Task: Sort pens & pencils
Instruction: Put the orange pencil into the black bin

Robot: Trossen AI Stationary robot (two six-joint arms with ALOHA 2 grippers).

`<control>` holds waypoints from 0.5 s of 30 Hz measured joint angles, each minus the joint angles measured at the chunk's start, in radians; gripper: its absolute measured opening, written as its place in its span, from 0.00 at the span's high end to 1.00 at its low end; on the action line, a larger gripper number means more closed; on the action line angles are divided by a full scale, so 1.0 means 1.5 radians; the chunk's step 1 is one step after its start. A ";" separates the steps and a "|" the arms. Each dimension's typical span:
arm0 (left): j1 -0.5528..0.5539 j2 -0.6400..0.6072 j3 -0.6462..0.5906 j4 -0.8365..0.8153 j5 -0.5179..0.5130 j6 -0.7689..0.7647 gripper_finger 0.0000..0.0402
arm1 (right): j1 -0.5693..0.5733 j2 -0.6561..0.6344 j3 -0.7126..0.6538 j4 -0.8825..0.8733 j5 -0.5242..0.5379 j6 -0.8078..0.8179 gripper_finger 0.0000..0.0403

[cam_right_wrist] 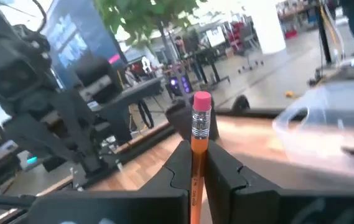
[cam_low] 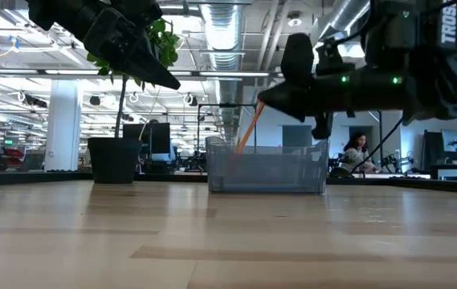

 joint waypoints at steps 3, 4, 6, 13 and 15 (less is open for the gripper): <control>0.000 0.000 0.000 0.000 0.000 0.000 0.89 | -0.009 0.013 0.000 0.000 0.000 0.035 0.90; 0.000 0.000 0.000 0.000 0.000 0.000 0.89 | -0.012 0.016 0.002 0.002 0.000 0.047 0.90; 0.000 0.000 0.000 0.001 0.000 0.000 0.89 | -0.017 0.017 0.003 0.003 0.006 0.057 0.90; 0.000 0.000 0.000 0.001 -0.001 -0.005 0.89 | -0.019 0.017 0.002 -0.006 0.034 0.063 0.80; 0.000 0.000 0.000 0.001 -0.001 -0.010 0.89 | -0.019 0.018 0.002 -0.010 0.034 0.066 0.77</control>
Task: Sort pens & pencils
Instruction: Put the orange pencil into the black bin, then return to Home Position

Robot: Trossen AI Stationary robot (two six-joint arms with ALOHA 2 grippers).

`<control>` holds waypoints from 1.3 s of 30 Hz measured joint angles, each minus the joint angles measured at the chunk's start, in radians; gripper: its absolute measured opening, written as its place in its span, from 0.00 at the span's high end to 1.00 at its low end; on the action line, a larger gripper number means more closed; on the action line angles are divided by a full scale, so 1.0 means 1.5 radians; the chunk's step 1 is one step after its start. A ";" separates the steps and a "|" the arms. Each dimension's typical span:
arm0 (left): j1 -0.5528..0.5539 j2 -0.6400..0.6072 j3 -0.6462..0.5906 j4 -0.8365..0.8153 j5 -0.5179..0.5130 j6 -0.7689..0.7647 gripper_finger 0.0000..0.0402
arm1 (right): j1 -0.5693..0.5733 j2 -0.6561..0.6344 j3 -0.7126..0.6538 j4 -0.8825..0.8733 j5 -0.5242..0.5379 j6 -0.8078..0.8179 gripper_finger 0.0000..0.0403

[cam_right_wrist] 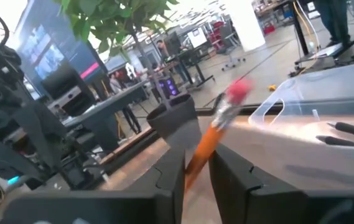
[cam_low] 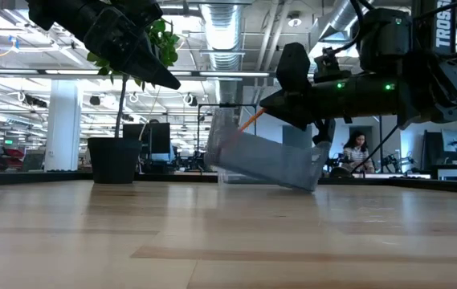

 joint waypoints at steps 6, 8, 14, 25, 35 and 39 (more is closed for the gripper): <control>0.000 0.000 0.000 0.000 -0.001 -0.001 0.89 | 0.001 0.001 0.000 -0.004 -0.008 0.004 0.75; 0.000 0.000 0.000 0.000 -0.001 -0.001 0.89 | 0.001 0.001 0.000 -0.004 -0.020 -0.002 0.75; 0.000 0.000 0.000 0.001 -0.001 -0.001 0.89 | 0.014 0.001 0.011 -0.002 -0.022 -0.053 0.75; 0.000 0.000 0.000 0.000 -0.001 -0.008 0.89 | 0.017 -0.099 0.020 -0.097 -0.015 -0.105 0.74; 0.000 0.000 0.000 -0.001 -0.001 -0.008 0.89 | 0.011 -0.246 0.020 -0.300 -0.016 -0.140 0.74; 0.000 0.000 0.001 -0.023 -0.001 -0.009 0.89 | 0.036 -0.344 0.020 -0.475 -0.020 -0.150 0.74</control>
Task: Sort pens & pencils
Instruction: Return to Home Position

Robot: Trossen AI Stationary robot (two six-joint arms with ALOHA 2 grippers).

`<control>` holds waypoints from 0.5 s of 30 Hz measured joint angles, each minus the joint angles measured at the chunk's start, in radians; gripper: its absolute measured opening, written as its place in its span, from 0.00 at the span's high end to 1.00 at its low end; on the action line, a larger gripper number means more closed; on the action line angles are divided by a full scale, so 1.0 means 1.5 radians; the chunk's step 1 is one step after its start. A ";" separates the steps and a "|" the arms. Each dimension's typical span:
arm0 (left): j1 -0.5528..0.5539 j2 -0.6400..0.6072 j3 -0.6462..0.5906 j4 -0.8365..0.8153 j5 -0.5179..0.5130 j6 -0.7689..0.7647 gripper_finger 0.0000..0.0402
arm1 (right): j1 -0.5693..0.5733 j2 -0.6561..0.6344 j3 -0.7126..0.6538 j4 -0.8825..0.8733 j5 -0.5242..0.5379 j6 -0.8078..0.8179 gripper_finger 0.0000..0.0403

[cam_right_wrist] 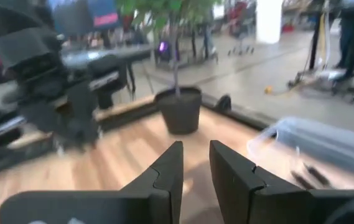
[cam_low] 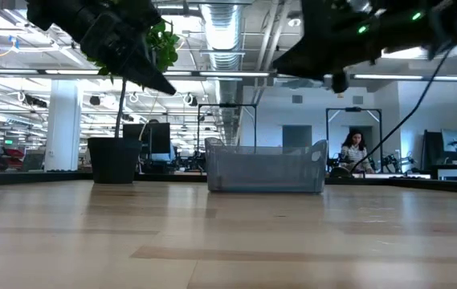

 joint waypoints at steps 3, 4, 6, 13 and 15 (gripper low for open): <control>0.000 -0.001 0.000 -0.037 -0.003 -0.009 0.89 | 0.022 -0.104 0.000 -0.159 -0.002 0.058 0.75; 0.000 -0.004 0.000 -0.043 -0.010 -0.021 0.89 | 0.030 -0.139 0.000 -0.207 -0.003 0.077 0.75; 0.000 -0.013 0.000 -0.044 -0.032 -0.046 0.89 | 0.045 -0.212 0.000 -0.286 -0.002 0.084 0.75; 0.000 -0.078 0.000 -0.025 -0.262 -0.050 0.89 | 0.035 -0.411 -0.002 -0.403 0.090 -0.090 0.75; 0.000 -0.102 0.000 -0.021 -0.305 -0.031 0.89 | 0.017 -0.447 -0.015 -0.405 0.136 -0.168 0.75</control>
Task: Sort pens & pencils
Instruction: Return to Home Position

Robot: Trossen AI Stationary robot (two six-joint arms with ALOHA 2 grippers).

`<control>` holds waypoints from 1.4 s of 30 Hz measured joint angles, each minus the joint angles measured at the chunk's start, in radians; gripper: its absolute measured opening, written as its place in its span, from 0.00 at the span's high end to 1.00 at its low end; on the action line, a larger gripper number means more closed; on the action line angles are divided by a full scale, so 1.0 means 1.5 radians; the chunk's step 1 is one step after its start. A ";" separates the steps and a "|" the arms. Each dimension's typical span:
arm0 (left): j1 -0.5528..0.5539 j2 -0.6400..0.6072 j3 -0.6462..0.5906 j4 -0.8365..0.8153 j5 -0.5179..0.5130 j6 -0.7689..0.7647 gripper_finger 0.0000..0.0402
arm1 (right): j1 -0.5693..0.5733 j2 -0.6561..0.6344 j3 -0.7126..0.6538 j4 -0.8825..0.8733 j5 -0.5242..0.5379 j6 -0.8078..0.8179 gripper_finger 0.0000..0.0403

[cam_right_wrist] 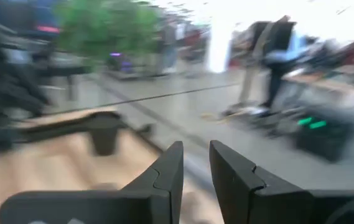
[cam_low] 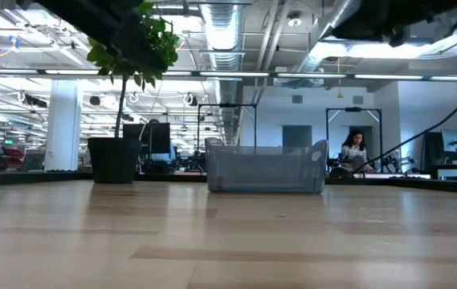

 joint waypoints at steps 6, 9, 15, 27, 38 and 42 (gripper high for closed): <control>0.001 -0.111 -0.029 0.032 -0.068 0.071 0.89 | -0.086 -0.122 -0.064 0.002 0.010 -0.115 0.75; 0.010 -0.204 -0.088 0.087 -0.082 0.114 0.89 | -0.134 -0.211 -0.107 0.000 -0.039 -0.163 0.75; 0.055 -0.387 -0.214 0.226 -0.080 0.236 0.89 | -0.258 -0.392 -0.162 -0.002 -0.189 -0.253 0.75; 0.154 -0.633 -0.358 0.223 -0.094 0.229 0.89 | -0.477 -0.494 -0.178 -0.177 -0.328 -0.170 0.75; 0.158 -0.671 -0.383 0.123 -0.099 0.191 0.89 | -0.605 -0.506 -0.320 -0.025 -0.455 -0.082 0.75; 0.158 -0.671 -0.383 0.062 -0.097 0.184 0.89 | -0.628 -0.500 -0.322 -0.037 -0.456 -0.052 0.75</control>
